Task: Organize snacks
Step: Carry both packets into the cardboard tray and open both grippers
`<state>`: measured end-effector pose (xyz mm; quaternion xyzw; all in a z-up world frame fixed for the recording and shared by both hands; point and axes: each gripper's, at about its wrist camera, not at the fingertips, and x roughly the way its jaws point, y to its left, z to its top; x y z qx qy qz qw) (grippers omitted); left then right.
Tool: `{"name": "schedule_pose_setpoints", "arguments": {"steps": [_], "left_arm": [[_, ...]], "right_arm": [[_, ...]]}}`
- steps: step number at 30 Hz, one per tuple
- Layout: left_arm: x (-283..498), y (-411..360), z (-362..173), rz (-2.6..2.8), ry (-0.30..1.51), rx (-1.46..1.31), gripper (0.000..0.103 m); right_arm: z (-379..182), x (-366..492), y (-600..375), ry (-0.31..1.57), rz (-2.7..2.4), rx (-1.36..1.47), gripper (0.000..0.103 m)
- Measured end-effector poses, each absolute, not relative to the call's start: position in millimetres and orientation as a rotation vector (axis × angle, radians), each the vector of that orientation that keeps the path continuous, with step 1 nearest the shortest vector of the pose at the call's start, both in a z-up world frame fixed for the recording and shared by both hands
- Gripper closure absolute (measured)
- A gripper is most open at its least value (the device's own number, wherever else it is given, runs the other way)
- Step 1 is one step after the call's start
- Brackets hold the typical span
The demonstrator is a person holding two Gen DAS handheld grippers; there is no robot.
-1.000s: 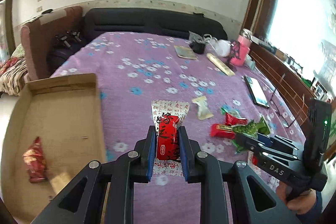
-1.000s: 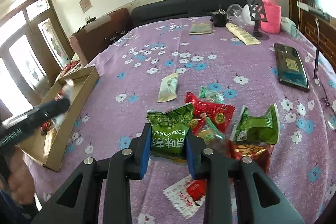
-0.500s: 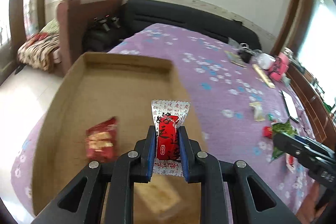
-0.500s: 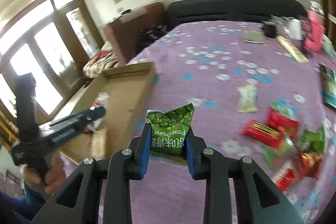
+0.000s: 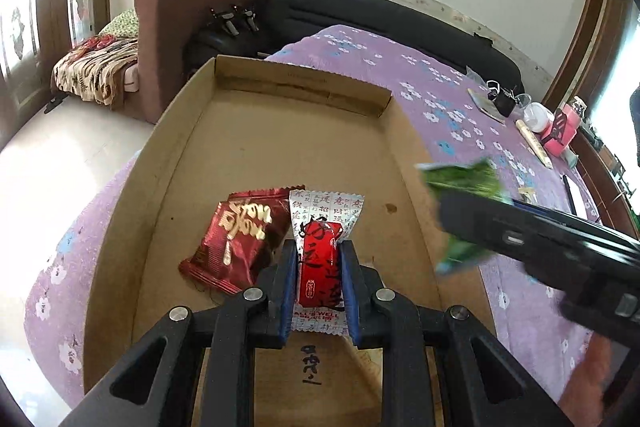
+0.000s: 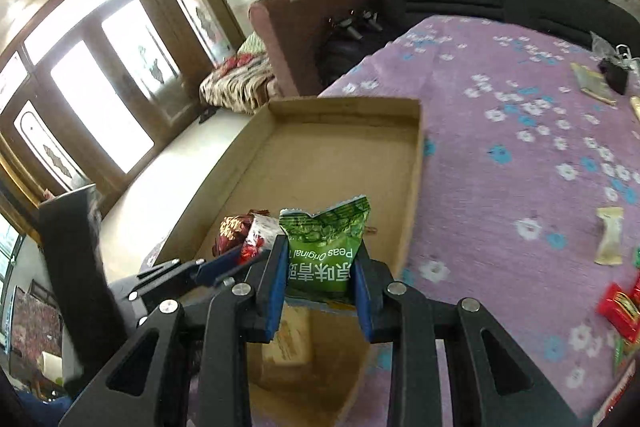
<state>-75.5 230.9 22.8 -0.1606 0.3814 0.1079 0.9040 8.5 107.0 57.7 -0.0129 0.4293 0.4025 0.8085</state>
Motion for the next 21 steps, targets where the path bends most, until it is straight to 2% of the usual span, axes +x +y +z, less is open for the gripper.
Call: {"name": "schedule_pose_setpoints", "arguments": {"steps": [12,21], "left_arm": [[-77.2,227.2,22.5,0.238,0.765,-0.301,0.082],[-75.4,224.5,23.9,0.256,0.758,-0.279,0.081]], "right_arm": [[25.7,29.6,130.2,1.007,0.801,-0.029,0.074],[21.3,33.0,130.4,1.004,0.802,-0.022,0.074]]}}
